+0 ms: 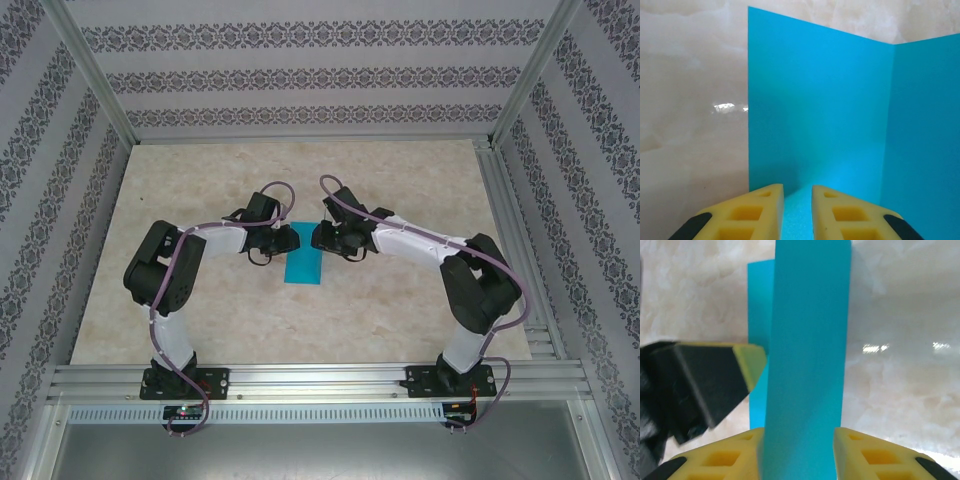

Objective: Fold a paper plane with a square sheet of paper (pick it up from the middle)
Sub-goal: Move the square sheet of paper to the center of the table.

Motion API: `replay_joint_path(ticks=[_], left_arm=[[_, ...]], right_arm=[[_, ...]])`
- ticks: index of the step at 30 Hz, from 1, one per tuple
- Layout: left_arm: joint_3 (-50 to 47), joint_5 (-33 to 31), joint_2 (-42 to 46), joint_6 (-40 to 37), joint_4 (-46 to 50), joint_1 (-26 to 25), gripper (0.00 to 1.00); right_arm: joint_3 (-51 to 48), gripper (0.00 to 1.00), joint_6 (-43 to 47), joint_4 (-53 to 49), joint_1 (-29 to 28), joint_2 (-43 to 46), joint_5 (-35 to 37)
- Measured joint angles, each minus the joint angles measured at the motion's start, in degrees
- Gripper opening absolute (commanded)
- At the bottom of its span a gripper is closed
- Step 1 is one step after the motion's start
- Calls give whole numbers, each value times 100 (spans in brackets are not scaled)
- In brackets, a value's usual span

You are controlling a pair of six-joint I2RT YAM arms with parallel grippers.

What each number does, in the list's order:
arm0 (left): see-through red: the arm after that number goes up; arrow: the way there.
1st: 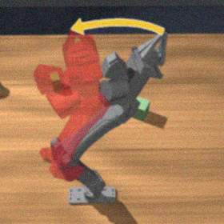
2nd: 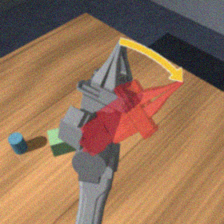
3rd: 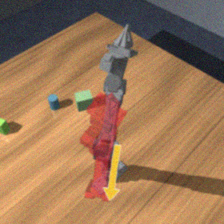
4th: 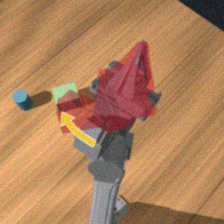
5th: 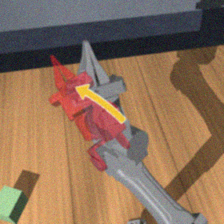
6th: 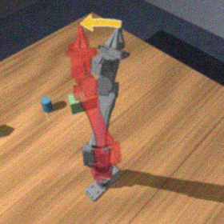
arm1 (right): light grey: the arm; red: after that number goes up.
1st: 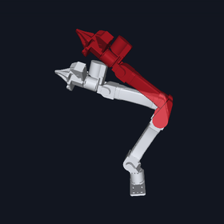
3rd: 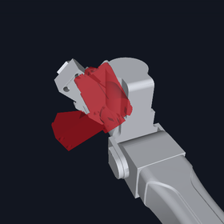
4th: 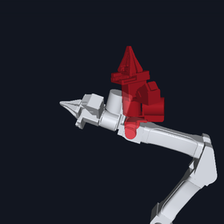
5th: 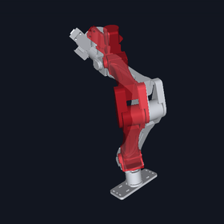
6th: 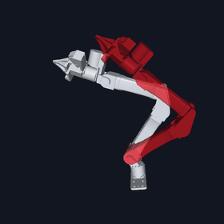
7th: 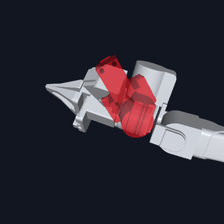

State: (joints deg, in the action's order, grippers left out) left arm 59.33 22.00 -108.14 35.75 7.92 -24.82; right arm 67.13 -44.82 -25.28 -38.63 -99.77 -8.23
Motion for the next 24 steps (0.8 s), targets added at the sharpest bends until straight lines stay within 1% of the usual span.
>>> replay_joint_path(ticks=[5,7,10,20,23,24], left_arm=[[31,-20,-20,42,7,0,22],[48,-28,-22,55,26,0,22],[85,-48,-50,59,50,0,22],[168,-111,-105,59,96,-2,22],[199,-133,-118,59,109,-2,22],[201,-133,-120,59,109,-2,22]], right_arm=[[-116,38,118,-125,-155,179,-122],[-127,36,155,-164,-210,179,-164],[-131,33,214,-205,-227,179,-201],[-236,29,431,-304,-328,367,-249],[-282,25,494,-345,-369,472,-269],[-291,23,516,-358,-376,494,-273]])
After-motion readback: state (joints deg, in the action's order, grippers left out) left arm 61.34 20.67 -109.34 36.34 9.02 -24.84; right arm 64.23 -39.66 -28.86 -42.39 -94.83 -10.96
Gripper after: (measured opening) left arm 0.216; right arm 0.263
